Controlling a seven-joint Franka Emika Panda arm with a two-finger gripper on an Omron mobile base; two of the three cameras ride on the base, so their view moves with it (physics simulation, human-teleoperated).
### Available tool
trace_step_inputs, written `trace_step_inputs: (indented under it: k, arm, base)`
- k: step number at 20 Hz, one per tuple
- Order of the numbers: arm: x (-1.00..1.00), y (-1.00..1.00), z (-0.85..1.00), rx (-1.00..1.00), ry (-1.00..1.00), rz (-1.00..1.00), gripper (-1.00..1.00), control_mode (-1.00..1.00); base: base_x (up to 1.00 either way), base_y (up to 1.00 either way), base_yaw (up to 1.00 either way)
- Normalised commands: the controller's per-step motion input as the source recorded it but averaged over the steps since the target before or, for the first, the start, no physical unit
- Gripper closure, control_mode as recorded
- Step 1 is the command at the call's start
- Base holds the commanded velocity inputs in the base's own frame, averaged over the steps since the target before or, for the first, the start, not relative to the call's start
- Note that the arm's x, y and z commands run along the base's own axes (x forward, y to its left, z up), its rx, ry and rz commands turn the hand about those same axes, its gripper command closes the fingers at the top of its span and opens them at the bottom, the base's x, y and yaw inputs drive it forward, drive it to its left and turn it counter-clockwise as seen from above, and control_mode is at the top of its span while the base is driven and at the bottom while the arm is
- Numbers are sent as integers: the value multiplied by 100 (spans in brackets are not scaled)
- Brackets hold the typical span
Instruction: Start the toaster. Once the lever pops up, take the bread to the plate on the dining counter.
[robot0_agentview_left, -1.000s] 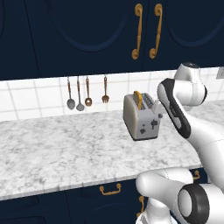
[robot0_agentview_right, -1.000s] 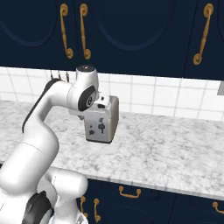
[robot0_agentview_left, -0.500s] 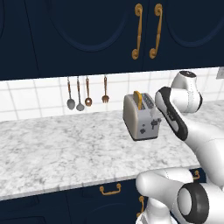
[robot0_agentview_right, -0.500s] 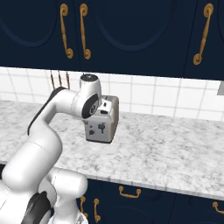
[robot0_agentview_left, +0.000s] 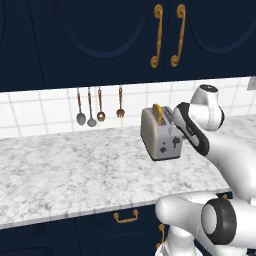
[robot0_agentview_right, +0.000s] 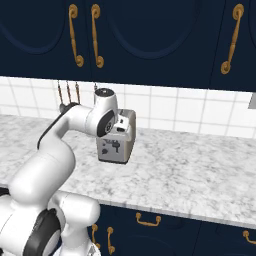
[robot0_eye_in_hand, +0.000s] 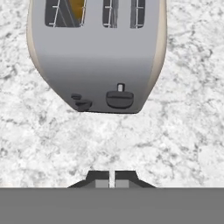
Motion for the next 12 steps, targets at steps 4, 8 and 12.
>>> trace_step_inputs:
  k: [4,8,12]
  arm:
    - [28,0,-22,0,0,0,100,-100]
    - [24,0,-17,0,0,0,100,-100]
    - [17,0,-22,0,0,0,100,-100]
  base:
    - [0,0,0]
    - [0,0,0]
    - [0,0,0]
